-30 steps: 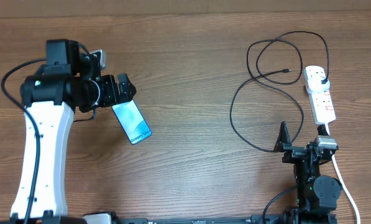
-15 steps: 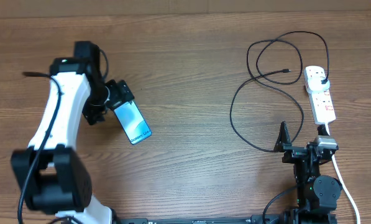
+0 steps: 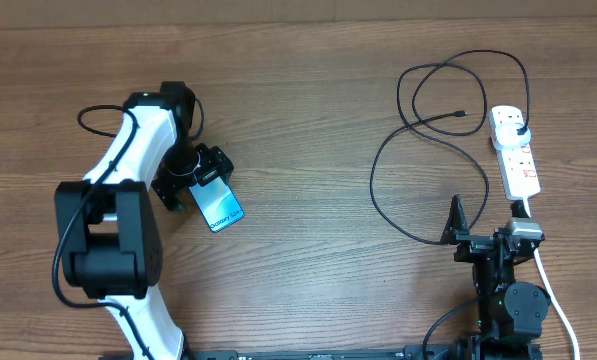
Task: Plug charger to phone and switch on socket
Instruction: 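Move the left gripper over the phone and lower onto it, then close the left gripper on the phone's long edges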
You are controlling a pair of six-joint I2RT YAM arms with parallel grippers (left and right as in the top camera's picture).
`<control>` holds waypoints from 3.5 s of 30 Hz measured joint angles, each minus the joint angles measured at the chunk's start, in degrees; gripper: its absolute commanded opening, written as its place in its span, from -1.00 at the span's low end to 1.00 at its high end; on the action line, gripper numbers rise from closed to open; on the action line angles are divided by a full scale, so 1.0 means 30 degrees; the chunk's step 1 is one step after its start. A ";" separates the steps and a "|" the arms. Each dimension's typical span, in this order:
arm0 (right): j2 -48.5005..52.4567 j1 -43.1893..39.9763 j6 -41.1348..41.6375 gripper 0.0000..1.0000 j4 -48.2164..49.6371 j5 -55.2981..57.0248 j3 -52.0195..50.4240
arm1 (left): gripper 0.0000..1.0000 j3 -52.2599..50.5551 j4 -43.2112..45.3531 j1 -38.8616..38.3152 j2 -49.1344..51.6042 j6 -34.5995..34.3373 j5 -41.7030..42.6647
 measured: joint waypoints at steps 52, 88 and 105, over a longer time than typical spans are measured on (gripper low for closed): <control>0.0000 0.0000 0.0000 1.00 -0.0007 0.0007 0.0000 | 0.99 -0.0386 0.1137 -0.2047 0.0729 -0.2586 -0.2973; 0.0000 0.0000 0.0007 0.99 -0.0007 0.0000 0.0000 | 0.99 -0.3869 0.5931 -0.2047 -0.0772 -0.1457 -0.1982; 0.0000 0.0000 0.0000 1.00 -0.0007 0.0000 0.0000 | 1.00 -0.3876 0.5952 -0.2047 -0.0780 -0.1545 -0.1996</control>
